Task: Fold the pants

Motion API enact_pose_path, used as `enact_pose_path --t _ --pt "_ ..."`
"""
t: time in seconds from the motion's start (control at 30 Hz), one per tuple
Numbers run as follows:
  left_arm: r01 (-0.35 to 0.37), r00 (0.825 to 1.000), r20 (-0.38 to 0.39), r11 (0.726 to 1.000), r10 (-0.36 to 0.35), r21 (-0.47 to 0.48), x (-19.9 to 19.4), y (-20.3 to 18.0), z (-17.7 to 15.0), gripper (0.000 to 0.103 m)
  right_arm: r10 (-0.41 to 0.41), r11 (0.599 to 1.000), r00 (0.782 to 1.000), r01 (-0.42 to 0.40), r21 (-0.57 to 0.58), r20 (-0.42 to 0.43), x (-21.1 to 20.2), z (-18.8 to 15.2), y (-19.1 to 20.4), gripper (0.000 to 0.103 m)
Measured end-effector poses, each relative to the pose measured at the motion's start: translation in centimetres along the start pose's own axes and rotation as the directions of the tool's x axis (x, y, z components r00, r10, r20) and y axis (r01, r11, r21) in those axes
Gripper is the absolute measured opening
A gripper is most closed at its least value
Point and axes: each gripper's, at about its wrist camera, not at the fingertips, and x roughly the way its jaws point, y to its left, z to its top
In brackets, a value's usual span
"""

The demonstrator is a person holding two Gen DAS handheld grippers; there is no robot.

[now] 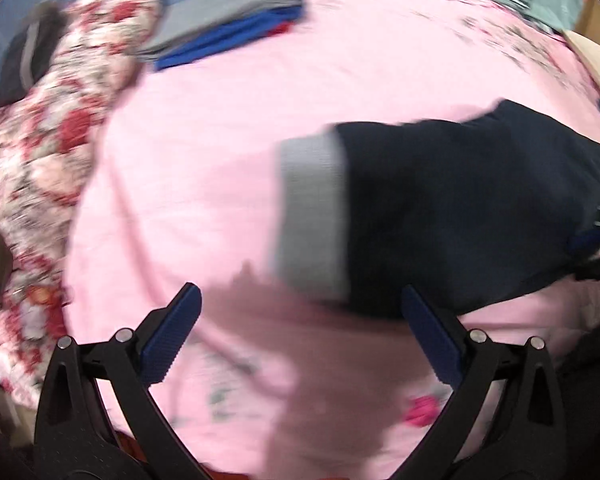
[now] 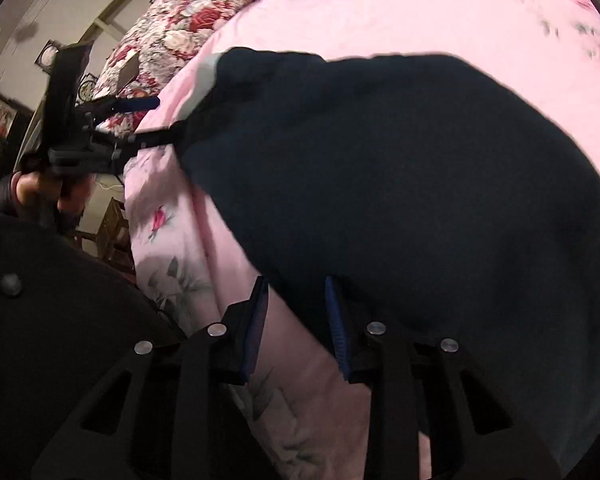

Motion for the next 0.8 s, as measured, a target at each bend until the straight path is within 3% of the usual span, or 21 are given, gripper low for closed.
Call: enact_pose_path --t 0.1,0.17,0.23,0.33,0.4,0.5,0.57,0.6,0.67,0.73,0.8 --pt "-0.046 0.999 0.019 0.998 0.047 -0.045 -1.2 2.2 -0.3 0.101 0.081 0.996 0.993 -0.084 0.025 0.089 -1.7 1.3 0.4 0.032" --pt "-0.060 0.998 0.030 0.995 0.063 -0.085 -1.7 3.5 0.0 0.101 0.073 0.997 0.987 -0.078 0.028 0.144 -1.7 2.8 1.3 0.032" --pt "-0.045 0.998 0.044 0.991 0.051 -0.122 -2.1 4.0 0.6 0.101 0.037 0.998 0.994 -0.043 0.052 0.102 0.5 3.7 1.5 0.032" --pt "0.000 0.997 0.077 0.992 0.010 -0.128 -2.8 3.5 1.2 0.101 0.114 0.989 0.992 -0.108 0.099 -0.051 4.1 2.0 1.9 0.032" --pt "0.041 0.993 0.111 0.994 -0.029 -0.104 -3.4 1.9 2.0 0.101 0.111 0.992 0.990 -0.105 0.072 -0.083 3.8 0.6 2.7 0.032" --pt "0.122 0.983 0.142 0.991 -0.113 -0.056 -3.2 -1.9 3.9 0.101 0.026 0.988 0.998 -0.036 0.152 0.063 -0.5 -0.9 1.2 0.034" --pt "0.177 0.975 0.137 0.984 -0.174 -0.015 -2.7 -4.7 4.8 0.101 -0.041 0.957 0.984 -0.011 0.290 0.175 -4.1 -2.4 -1.1 0.040" --pt "0.211 0.969 0.128 0.977 -0.212 0.019 -2.4 -6.9 5.3 0.101 -0.086 0.927 0.970 -0.007 0.376 0.228 -6.0 -3.6 -2.7 0.046" --pt "0.254 0.959 0.110 0.965 -0.261 0.070 -2.1 -10.1 5.8 0.101 -0.218 0.812 0.923 -0.009 0.584 0.316 -10.7 -7.8 -6.8 0.048" --pt "0.291 0.948 0.089 0.946 -0.305 0.145 -1.6 -14.0 6.3 0.101 -0.346 0.688 0.866 -0.027 0.725 0.361 -14.5 -12.4 -9.5 0.049" --pt "0.302 0.945 0.067 0.932 -0.321 0.198 -1.0 -16.6 6.2 0.101 -0.499 0.555 0.791 -0.023 0.832 0.355 -18.2 -17.1 -11.6 0.052"
